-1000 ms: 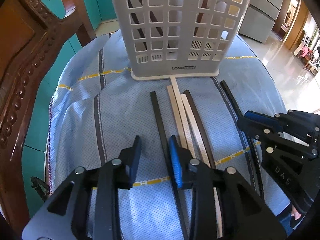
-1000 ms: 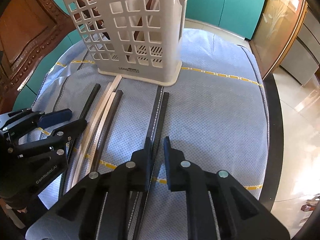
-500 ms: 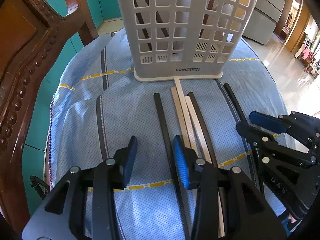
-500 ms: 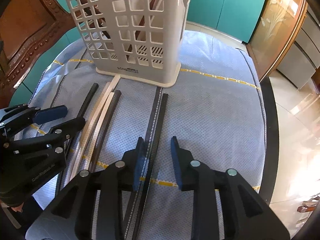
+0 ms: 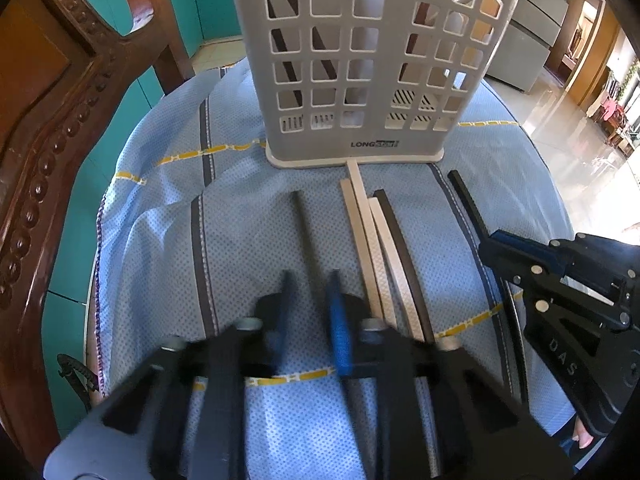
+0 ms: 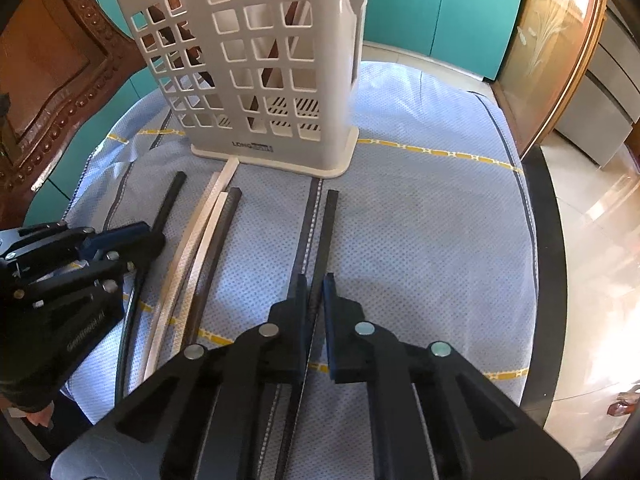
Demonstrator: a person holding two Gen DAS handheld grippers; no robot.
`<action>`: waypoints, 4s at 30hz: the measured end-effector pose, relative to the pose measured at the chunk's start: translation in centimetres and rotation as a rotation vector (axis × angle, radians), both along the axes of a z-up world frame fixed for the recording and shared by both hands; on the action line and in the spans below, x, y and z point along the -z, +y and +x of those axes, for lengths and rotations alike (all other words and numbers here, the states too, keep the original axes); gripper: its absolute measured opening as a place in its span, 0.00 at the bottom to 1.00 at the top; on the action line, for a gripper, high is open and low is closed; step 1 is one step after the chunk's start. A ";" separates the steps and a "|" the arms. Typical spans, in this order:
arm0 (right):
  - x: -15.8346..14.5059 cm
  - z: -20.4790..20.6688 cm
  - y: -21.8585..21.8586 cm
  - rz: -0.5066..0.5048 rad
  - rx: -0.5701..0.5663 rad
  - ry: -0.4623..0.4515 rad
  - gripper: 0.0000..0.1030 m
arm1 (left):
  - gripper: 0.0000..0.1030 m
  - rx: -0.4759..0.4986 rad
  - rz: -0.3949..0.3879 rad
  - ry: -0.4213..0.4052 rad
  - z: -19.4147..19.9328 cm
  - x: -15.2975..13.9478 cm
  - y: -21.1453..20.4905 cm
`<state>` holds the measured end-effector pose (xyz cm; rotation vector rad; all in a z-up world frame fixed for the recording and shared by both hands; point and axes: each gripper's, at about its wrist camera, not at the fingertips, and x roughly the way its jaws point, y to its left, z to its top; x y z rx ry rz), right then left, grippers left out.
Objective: Organize utensils
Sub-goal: 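Close the left gripper on a black chopstick while the right gripper grasps another, then lift both black chopsticks and lower them into the white caddy, then open both grippers to release the black chopsticks into the caddy, then move the left gripper down and grasp a light wood chopstick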
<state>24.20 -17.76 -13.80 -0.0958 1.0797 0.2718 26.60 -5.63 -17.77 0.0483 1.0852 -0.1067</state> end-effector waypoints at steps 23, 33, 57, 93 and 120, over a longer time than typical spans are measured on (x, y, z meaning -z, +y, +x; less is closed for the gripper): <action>-20.1 -6.8 -8.3 0.438 0.019 -0.588 0.06 | 0.07 0.082 -0.157 -0.564 -10.0 -19.7 2.3; -26.7 -1.3 -7.8 0.590 0.113 -0.716 0.06 | 0.06 -0.063 -0.275 -0.804 -4.6 -29.2 5.6; -7.9 -8.5 -10.5 0.457 0.126 -0.140 0.37 | 0.44 -0.073 -0.201 -0.654 0.5 -22.0 3.2; -3.2 -2.5 -3.4 0.209 0.136 0.019 0.03 | 0.39 0.059 -0.066 -0.114 -2.2 -4.3 1.6; -2.4 -2.5 -2.5 0.183 0.134 0.008 0.21 | 0.12 -0.008 -0.134 -0.110 -3.8 -4.1 3.9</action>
